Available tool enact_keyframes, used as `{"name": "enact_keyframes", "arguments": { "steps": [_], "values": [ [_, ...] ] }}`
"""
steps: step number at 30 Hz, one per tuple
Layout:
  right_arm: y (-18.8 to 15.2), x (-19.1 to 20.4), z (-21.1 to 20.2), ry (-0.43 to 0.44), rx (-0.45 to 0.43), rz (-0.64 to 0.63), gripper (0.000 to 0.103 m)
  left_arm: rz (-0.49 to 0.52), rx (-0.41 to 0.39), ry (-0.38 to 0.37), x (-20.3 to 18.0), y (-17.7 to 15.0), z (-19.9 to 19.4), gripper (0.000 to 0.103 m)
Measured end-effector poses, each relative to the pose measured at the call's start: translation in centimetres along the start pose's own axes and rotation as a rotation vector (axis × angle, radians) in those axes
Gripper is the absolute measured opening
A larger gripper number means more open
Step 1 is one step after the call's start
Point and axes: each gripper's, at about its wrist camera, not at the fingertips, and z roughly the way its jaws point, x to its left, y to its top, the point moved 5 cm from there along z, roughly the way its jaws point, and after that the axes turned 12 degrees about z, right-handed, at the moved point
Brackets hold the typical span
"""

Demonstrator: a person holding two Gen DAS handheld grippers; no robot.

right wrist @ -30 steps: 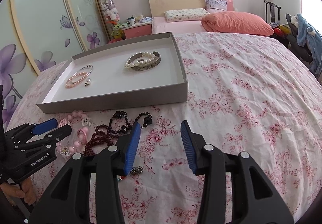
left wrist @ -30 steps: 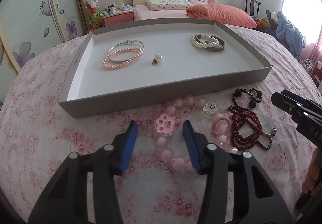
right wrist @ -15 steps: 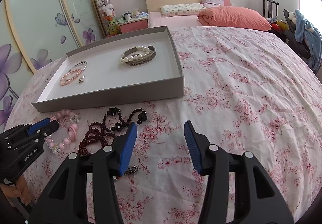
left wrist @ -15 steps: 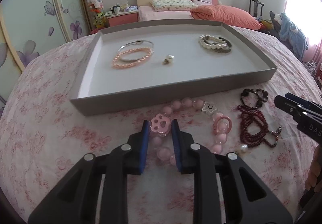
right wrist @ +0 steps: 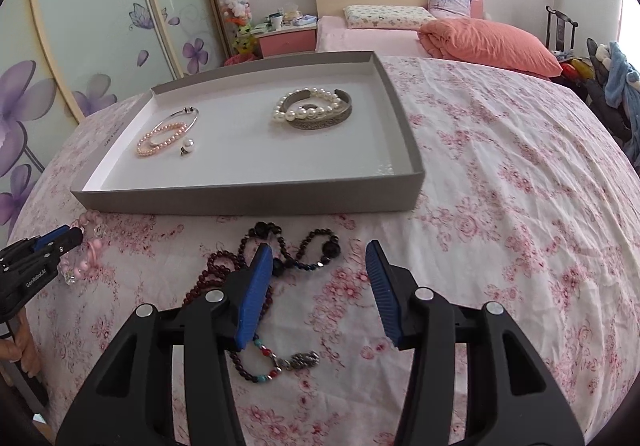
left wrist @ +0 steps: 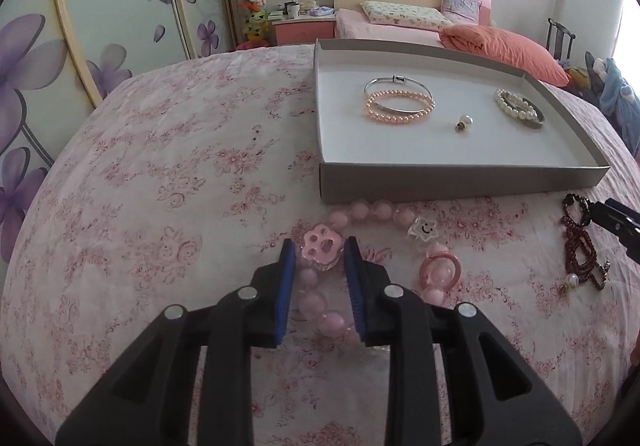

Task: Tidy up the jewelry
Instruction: 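Grasp the pink crystal bracelet with the left gripper while the right gripper grasps the black beaded bracelet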

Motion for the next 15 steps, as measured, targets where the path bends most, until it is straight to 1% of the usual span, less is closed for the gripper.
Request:
{"name": "enact_keyframes", "arguments": {
  "steps": [4, 8, 10, 12, 14, 15],
  "values": [
    [-0.2, 0.7, 1.0, -0.018, 0.028, -0.016, 0.05, -0.003, -0.001, -0.004, 0.0, -0.2, -0.1, 0.027],
    [-0.3, 0.9, 1.1, -0.042, 0.018, -0.043, 0.049, -0.004, -0.001, -0.005, 0.0, -0.2, 0.0, 0.027],
    [-0.3, 0.8, 1.0, -0.06, 0.011, -0.044, 0.04, -0.003, -0.001, -0.005, 0.0, -0.2, -0.1, 0.027],
    [-0.1, 0.4, 0.9, -0.058, 0.01, -0.034, 0.028, -0.003, -0.001, -0.005, 0.0, -0.2, 0.0, 0.027],
    [-0.1, -0.3, 0.7, -0.075, 0.004, -0.028, 0.022, -0.003, -0.001, -0.005, 0.0, -0.2, 0.0, 0.027],
    [-0.1, -0.5, 0.6, -0.079, 0.001, -0.025, 0.021, -0.003, -0.001, -0.005, 0.0, -0.2, -0.1, 0.027]
  ]
}}
